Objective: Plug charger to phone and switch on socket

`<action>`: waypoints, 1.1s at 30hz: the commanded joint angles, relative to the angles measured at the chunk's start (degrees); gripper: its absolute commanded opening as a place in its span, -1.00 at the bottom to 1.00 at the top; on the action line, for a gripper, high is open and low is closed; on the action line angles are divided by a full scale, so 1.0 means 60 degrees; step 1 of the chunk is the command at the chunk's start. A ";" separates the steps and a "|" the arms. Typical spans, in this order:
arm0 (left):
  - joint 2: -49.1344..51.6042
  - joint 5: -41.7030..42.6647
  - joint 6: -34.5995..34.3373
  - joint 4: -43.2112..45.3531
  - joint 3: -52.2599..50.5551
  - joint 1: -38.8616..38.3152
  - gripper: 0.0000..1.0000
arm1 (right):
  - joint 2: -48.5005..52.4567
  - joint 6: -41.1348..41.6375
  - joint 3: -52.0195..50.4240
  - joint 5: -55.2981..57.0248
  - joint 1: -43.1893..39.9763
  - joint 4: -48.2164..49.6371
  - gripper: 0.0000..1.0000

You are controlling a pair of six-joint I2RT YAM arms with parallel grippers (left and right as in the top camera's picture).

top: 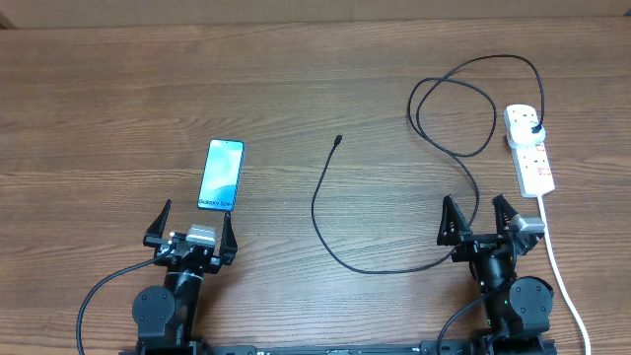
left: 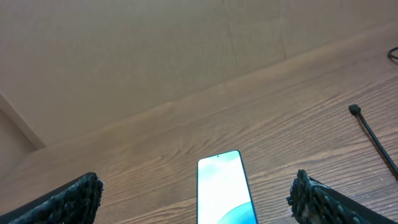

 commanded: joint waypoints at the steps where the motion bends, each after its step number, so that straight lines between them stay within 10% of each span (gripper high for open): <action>1: -0.0098 0.0495 -0.1155 0.0109 -0.0066 -0.0066 0.99 | -0.0076 0.0004 -0.0102 -0.0007 0.0080 0.0055 1.00; 7: -0.0011 0.0900 -0.3938 0.0109 -0.0066 -0.0069 0.99 | -0.0076 0.0004 -0.0102 -0.0007 0.0080 0.0058 1.00; 33: 0.6153 0.1625 -0.3989 -0.2667 0.6561 -0.0066 0.99 | -0.0076 0.0004 -0.0102 -0.0007 0.0080 0.0058 1.00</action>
